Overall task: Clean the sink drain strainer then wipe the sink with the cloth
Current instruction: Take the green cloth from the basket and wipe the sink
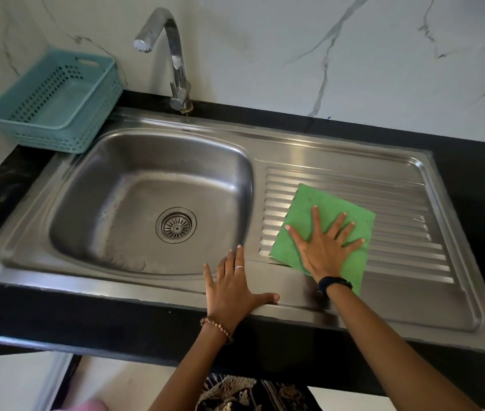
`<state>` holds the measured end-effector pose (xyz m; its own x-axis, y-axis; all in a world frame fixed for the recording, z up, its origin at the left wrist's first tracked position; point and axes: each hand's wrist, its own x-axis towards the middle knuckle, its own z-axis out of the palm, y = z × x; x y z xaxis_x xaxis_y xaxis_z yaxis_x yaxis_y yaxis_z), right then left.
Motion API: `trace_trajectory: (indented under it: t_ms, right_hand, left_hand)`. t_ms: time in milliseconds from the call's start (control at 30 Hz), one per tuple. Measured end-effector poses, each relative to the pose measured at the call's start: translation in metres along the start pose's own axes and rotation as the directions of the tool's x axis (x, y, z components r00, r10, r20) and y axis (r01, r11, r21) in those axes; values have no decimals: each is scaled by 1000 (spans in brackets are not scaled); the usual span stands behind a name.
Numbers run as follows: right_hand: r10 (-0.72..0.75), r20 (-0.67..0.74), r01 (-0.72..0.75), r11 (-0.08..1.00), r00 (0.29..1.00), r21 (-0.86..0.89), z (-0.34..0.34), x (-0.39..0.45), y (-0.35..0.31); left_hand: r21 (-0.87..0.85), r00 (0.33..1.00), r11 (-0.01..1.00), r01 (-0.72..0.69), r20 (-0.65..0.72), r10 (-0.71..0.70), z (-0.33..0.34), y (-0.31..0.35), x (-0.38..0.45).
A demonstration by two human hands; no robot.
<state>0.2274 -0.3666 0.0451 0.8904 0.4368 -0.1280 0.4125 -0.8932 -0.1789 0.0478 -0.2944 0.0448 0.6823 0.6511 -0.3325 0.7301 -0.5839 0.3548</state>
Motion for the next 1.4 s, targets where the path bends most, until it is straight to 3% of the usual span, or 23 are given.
trace_trajectory:
  t_ms: [133,233,467,567,767,967,1100,1233,1400]
  right_hand:
    - [-202,-2,201,978,979,-53,17,-9,-41]
    - [-379,0,378,921,925,-92,24,-14,-61]
    - [-643,71,646,761,763,-62,22,-20,-39]
    - [-690,73,693,721,720,-13,16,-20,-16]
    - [-613,14,612,790,790,50,-1,-9,60]
    - [-447,-29,448,891,894,72,-24,16,164]
    - [-331,-44,334,939,943,85,-42,28,231]
    - [-278,-30,279,956,960,94,-49,25,247]
    - [-165,-58,170,981,985,98,-46,1,244]
  left_hand:
    - [6,999,1000,6,-33,-6,2,0,0]
    - [1,998,1000,27,-52,-27,1,1,0]
    - [33,999,999,3,-35,-2,-5,6,-7]
    - [8,999,1000,4,-42,-4,-8,16,-10]
    - [-81,987,987,-136,-99,128,16,89,-25]
    - [-114,977,974,-195,65,203,59,174,-29]
    - [-34,964,979,-199,172,202,67,186,-29]
    - [-39,965,982,-185,180,189,68,184,-27]
    - [-81,972,974,-211,83,218,70,179,-32]
